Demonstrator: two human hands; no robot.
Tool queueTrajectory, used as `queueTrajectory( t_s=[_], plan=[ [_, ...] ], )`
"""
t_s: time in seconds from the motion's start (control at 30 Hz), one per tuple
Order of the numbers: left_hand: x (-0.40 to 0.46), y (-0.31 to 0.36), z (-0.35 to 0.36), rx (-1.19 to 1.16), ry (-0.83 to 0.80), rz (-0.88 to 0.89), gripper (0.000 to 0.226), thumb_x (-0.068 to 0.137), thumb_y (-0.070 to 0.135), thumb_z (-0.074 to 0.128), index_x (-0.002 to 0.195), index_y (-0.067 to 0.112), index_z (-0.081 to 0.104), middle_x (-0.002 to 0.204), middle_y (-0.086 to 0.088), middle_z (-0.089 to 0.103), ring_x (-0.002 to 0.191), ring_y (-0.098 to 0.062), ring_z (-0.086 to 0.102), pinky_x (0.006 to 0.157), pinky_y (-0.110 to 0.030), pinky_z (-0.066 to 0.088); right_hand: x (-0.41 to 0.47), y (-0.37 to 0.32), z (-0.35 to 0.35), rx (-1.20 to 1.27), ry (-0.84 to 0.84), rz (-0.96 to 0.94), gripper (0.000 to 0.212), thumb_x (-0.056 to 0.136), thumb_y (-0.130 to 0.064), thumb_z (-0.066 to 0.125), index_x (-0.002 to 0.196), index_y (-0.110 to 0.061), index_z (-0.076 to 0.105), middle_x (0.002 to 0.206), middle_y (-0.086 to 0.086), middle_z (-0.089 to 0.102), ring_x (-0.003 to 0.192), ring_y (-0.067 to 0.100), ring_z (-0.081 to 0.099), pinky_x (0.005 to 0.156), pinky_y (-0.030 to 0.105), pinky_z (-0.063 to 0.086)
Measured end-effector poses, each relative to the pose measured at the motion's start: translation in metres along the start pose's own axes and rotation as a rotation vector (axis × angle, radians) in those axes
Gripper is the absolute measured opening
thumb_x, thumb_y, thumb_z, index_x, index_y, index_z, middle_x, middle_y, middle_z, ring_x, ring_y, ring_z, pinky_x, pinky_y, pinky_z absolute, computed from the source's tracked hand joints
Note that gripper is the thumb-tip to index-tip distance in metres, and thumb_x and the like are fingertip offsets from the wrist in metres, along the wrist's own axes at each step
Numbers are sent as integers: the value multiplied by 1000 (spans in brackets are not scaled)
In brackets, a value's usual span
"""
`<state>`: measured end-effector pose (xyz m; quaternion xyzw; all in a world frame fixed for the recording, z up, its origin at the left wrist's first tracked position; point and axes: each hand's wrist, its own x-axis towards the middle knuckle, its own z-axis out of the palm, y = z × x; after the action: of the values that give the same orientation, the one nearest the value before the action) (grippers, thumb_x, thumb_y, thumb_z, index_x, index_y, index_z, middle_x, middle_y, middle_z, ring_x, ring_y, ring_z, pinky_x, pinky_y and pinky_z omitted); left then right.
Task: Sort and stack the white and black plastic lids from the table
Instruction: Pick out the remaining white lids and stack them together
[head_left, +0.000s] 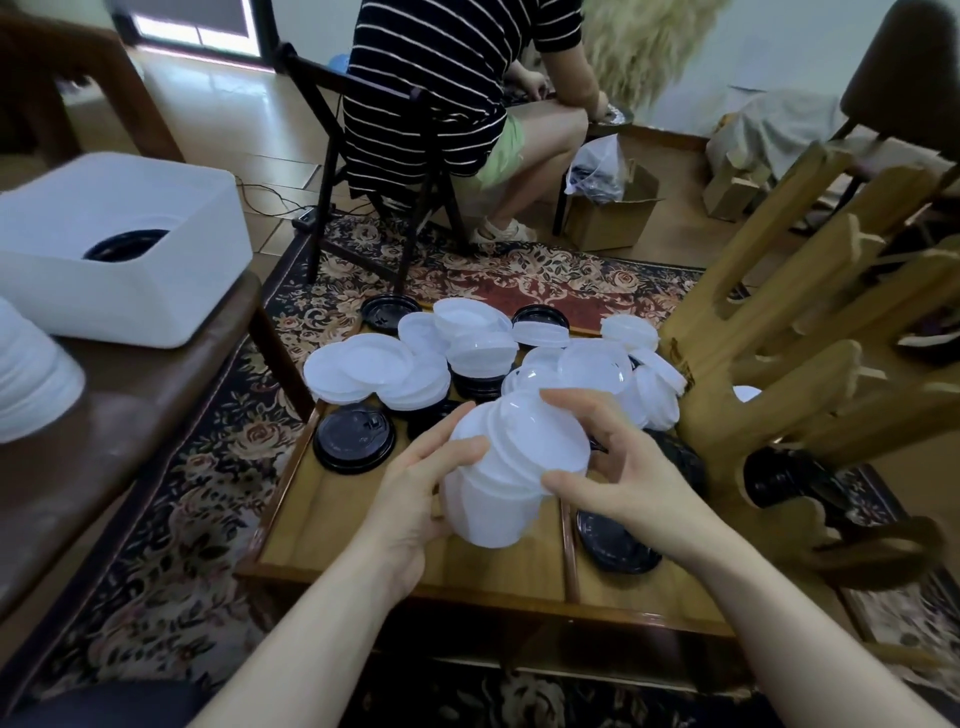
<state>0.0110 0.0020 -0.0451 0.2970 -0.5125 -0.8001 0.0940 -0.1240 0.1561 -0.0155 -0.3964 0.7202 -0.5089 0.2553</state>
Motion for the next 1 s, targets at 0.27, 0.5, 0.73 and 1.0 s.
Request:
queueTrajectory(
  t_s=[0.27, 0.5, 0.73, 1.0],
  plan=[
    [-2, 3, 0, -17, -34, -14, 54, 71, 48, 76, 124, 43, 68, 123, 12, 70, 117, -16, 60, 77, -34, 51, 3, 6, 1, 68, -101, -4, 48, 79, -19, 71, 125, -30, 64, 143, -18, 47, 135, 1, 42, 96, 22, 46],
    [0, 1, -1, -6, 1, -12, 45, 77, 52, 65, 120, 41, 71, 119, 12, 72, 112, -16, 61, 88, -43, 53, 2, 6, -2, 98, -178, -3, 49, 83, -10, 72, 128, -27, 64, 147, -15, 43, 137, 0, 39, 96, 18, 45],
    [-1, 1, 0, 20, -64, 23, 54, 75, 45, 77, 128, 39, 66, 120, 13, 72, 112, -9, 66, 96, -43, 52, 1, 5, 2, 62, -161, 11, 48, 81, -18, 72, 126, -34, 65, 145, -12, 44, 134, -1, 42, 101, 20, 44],
    [2, -1, -3, 67, -66, 39, 59, 71, 53, 65, 129, 39, 65, 122, 10, 71, 112, -12, 66, 91, -40, 56, 1, 8, 10, 12, -42, -32, 48, 66, -45, 81, 113, -41, 69, 126, -17, 52, 126, 8, 51, 94, 26, 51]
  ],
)
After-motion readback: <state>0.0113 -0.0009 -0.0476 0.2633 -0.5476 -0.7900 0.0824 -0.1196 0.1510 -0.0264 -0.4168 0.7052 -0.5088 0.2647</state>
